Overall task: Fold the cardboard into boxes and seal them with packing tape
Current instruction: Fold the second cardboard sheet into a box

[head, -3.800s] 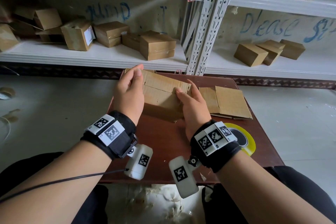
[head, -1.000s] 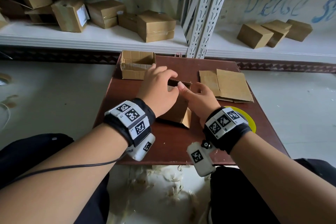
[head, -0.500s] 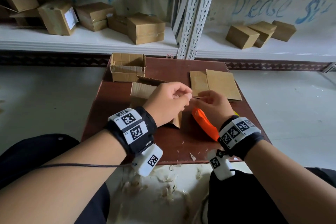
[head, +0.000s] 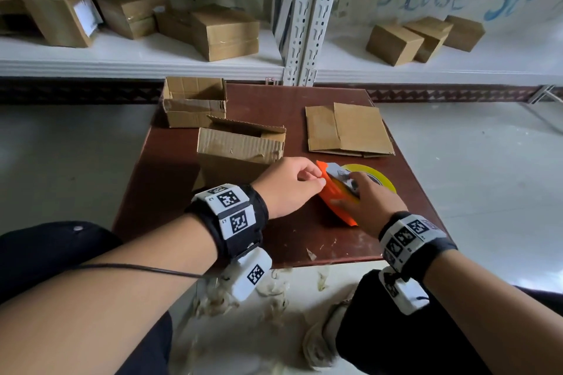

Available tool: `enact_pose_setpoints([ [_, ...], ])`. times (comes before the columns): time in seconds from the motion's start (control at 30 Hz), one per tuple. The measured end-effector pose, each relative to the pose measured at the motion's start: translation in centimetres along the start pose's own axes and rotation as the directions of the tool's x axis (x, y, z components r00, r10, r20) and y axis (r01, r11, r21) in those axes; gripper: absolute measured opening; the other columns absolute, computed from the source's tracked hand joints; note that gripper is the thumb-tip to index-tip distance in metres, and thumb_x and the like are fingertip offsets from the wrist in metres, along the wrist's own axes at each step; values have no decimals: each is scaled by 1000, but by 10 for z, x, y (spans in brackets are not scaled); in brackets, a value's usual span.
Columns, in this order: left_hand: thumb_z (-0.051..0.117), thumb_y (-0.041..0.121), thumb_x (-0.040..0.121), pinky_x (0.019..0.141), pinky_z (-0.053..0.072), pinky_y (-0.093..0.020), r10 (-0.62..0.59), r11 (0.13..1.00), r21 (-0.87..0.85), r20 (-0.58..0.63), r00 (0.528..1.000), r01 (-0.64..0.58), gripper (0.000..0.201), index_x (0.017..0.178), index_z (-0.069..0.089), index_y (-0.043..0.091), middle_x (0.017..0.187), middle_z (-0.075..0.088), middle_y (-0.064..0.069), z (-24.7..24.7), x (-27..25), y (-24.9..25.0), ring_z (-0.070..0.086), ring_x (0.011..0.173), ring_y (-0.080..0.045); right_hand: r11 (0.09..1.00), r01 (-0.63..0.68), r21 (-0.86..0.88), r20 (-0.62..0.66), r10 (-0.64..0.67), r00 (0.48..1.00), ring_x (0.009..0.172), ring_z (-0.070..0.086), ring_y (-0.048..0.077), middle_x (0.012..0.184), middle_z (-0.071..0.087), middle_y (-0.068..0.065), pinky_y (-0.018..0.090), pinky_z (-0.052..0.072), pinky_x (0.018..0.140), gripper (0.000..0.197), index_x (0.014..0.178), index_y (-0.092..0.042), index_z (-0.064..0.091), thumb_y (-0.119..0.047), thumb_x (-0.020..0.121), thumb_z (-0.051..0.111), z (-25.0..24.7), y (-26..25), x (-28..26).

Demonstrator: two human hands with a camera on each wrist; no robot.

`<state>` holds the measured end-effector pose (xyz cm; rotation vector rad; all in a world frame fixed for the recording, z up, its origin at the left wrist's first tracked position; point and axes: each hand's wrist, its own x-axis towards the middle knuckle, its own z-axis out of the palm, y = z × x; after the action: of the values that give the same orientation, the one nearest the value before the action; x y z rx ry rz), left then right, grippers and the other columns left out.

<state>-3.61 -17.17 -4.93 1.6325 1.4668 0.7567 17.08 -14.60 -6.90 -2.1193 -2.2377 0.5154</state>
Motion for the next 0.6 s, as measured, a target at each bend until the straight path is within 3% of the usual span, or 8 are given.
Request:
enact_pose_setpoints([
  [0.17,66,38,96,78,52,-28,28,999,-31,29,999,-27,19,110,72,26,97,71,11,-2,0,5,64,85,-6,992,-7,127,-51,13,999,110,67,29,128,68,0,38,53,90,53,146,-34,43,-54,99,57,-9,-9,4],
  [0.3,68,39,93,77,54,-33,43,995,-88,14,999,-42,19,106,72,26,89,71,12,-5,-1,8,66,84,-8,864,-52,501,-124,132,984,114,64,30,132,66,10,38,50,95,47,145,-18,50,-41,104,53,-30,-21,12],
  [0.33,68,38,92,80,56,-36,41,994,-101,8,999,-40,19,106,73,26,89,71,13,-7,-4,9,67,86,-8,798,-51,601,-139,167,976,108,64,27,126,67,10,35,51,90,44,141,-13,55,-36,104,53,-36,-25,11],
  [0.4,69,37,91,89,59,-42,32,992,-123,-15,999,-34,19,106,73,26,88,72,14,-13,-10,11,68,87,-8,672,-30,740,-150,207,967,81,60,18,97,68,5,27,46,68,29,118,-6,66,-26,103,51,-46,-32,11],
  [0.47,67,45,87,93,58,-47,24,991,-134,-39,999,-29,23,103,73,29,88,71,15,-20,-18,12,68,89,-11,579,-23,815,-136,229,964,71,52,21,78,57,2,25,39,58,24,92,-7,64,-23,105,49,-55,-43,5],
  [0.5,65,51,84,94,58,-48,28,990,-140,-57,998,-36,27,101,73,31,89,73,11,-25,-23,15,71,89,-16,537,0,844,-144,225,964,74,52,24,77,57,2,25,40,60,25,92,-8,63,-24,106,49,-58,-50,3],
  [0.57,63,56,81,96,57,-48,36,984,-171,-86,996,-50,30,100,73,34,93,76,-3,-35,-32,20,74,90,-26,469,65,881,-173,191,966,74,57,25,85,64,7,23,43,62,29,111,0,67,-25,107,51,-64,-60,-3],
  [0.6,64,54,83,97,56,-48,41,980,-189,-95,995,-58,27,99,73,33,94,77,-1,-37,-33,23,73,90,-24,452,98,887,-195,173,965,76,62,24,91,67,8,22,45,62,33,120,1,67,-26,106,53,-67,-63,-6],
])
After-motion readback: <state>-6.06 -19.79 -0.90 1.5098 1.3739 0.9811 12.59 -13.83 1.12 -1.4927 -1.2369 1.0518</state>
